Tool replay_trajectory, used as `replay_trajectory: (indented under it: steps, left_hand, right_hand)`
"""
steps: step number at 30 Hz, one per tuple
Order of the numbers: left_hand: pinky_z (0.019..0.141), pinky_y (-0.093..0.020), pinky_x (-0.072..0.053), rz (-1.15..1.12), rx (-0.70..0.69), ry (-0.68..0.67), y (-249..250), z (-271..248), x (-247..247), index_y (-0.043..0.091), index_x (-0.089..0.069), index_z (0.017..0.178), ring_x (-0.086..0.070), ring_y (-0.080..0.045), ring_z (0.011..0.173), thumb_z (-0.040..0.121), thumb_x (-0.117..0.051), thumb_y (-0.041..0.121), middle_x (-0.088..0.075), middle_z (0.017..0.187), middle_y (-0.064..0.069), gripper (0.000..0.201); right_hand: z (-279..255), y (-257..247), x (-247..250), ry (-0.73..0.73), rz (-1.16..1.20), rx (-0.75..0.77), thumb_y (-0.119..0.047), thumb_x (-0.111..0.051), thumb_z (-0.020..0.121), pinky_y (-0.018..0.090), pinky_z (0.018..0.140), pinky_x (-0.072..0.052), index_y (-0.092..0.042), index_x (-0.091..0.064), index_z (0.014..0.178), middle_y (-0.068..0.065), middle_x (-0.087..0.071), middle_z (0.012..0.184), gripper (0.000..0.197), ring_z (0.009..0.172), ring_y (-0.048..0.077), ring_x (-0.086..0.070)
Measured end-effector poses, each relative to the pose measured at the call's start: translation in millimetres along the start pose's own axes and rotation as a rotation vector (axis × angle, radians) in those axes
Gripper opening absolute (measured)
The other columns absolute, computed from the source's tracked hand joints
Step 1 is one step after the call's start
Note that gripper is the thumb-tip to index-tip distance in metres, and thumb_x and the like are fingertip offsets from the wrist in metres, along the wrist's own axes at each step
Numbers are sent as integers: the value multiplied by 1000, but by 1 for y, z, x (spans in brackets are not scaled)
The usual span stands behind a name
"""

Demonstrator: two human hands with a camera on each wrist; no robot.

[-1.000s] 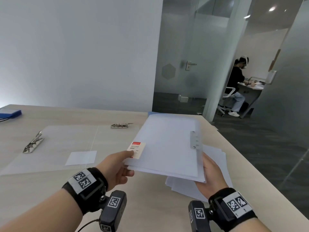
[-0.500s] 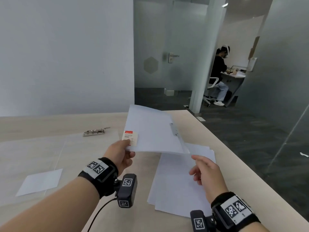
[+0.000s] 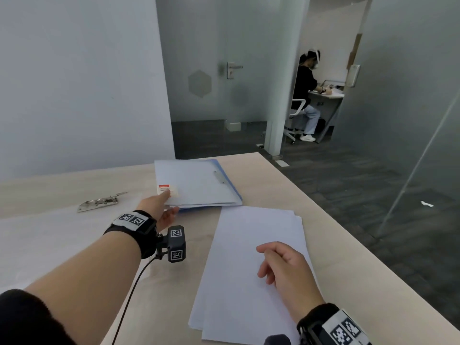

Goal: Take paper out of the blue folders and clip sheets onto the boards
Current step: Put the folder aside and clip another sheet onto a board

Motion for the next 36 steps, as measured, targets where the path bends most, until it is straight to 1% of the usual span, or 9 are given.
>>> replay_trajectory:
  steps: [3,7,12,15,18,21,25,29,36]
  left_hand:
    - [52,-32,-53,-82,5,66,-11,-14,17,18,-51,124,-66,-21,81,93,-62,31,-49,115,-8,36]
    - [62,-32,-50,-2,-79,80,-27,-57,37,13,-53,131,-64,-20,90,96,-56,27,-59,114,-4,38]
    - [82,-33,-48,403,-186,-149,-54,-146,17,19,-72,104,-67,-18,101,87,-63,23,-75,101,0,20]
    - [100,-30,-47,653,-172,-317,-78,-180,-1,24,-67,121,-64,-14,108,87,-66,24,-69,120,3,34]
    - [113,-27,-31,920,-186,-474,-91,-197,-17,22,-48,141,-45,-16,133,85,-65,37,-46,139,10,60]
    - [113,-25,-20,1241,-245,-570,-100,-212,-31,14,-47,133,-24,-25,145,72,-50,61,-38,138,4,77]
    - [123,-42,-1,1424,-284,-499,-115,-210,-25,24,-17,156,2,-24,152,83,-48,57,-4,165,0,86]
    - [123,-43,0,1519,-257,-534,-116,-215,-27,36,-18,154,11,-27,151,80,-46,64,3,166,0,84]
    - [121,-39,-5,1522,-315,-463,-104,-223,-32,14,-13,154,4,-22,152,93,-43,52,0,165,-4,79]
  right_hand:
    - [-2,-1,2,4,5,9,-14,-50,98,28,65,-46,-23,-74,93,3,-69,66,27,58,12,-53]
    - [-6,-6,8,40,72,46,-9,-50,97,29,63,-44,-19,-75,92,5,-68,64,27,59,16,-53]
    - [-22,-17,36,262,144,111,-6,-50,95,27,66,-44,-16,-74,91,5,-68,69,27,66,18,-56]
    - [-36,-22,57,371,137,115,-15,-50,97,26,72,-45,-20,-72,93,-1,-72,89,23,86,15,-63]
    - [-47,-11,70,358,95,-9,-26,-53,97,33,78,-52,-25,-68,104,-6,-71,104,17,95,13,-65]
    - [-58,-2,75,290,63,-135,-23,-51,97,36,78,-53,-25,-59,115,-4,-65,109,20,95,19,-64]
    - [-65,6,82,254,130,-231,-17,-52,98,37,76,-52,-23,-54,118,0,-62,105,21,92,21,-61]
    - [-62,14,100,264,120,-249,-8,-54,96,39,79,-49,-13,-57,106,6,-63,96,12,83,24,-60]
    - [-52,33,110,228,45,-325,-9,-55,94,37,70,-50,10,-68,101,29,-74,98,24,80,37,-69]
Point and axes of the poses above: each hand's wrist, its own z-axis towards the middle knuckle, its own x-axis out of the back of the hand, y = z × x, the point moved 9 cm from there along z, towards the middle knuckle
